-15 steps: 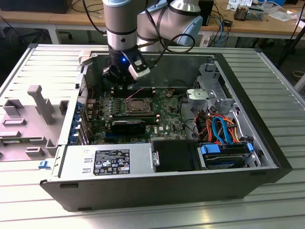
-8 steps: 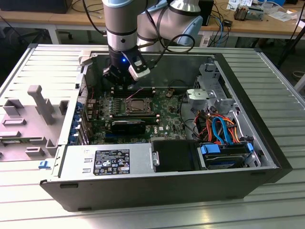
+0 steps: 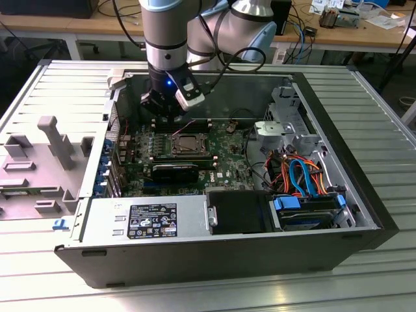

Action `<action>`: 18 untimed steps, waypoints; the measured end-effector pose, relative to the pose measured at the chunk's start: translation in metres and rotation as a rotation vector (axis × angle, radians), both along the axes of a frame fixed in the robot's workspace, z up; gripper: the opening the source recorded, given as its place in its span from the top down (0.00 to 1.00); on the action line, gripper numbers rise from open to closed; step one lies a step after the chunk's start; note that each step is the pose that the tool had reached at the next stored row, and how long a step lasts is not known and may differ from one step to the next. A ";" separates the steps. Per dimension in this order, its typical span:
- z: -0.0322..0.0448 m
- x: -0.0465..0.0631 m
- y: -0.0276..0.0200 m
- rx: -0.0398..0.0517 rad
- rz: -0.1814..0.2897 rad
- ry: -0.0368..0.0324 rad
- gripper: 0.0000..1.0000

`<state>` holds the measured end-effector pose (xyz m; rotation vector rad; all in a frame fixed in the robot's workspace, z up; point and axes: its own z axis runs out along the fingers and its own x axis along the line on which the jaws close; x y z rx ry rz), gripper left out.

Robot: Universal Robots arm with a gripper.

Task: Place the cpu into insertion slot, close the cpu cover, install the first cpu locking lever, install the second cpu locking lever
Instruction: 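Install the first cpu locking lever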

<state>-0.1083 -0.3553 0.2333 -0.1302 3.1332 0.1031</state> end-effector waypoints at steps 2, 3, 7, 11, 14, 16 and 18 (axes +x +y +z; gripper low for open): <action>-0.0004 0.000 0.0000 -0.0001 0.000 0.0000 0.89; -0.0006 0.000 0.0000 -0.0001 0.000 0.0000 0.89; -0.0013 0.000 0.0000 0.0000 0.000 -0.0001 0.89; -0.0021 0.000 0.0000 -0.0001 0.000 0.0000 0.89; -0.0028 0.000 0.0000 -0.0001 0.000 0.0000 0.89; -0.0033 0.000 0.0000 -0.0001 0.000 0.0000 0.89; -0.0036 0.000 0.0000 0.0000 0.000 0.0000 0.89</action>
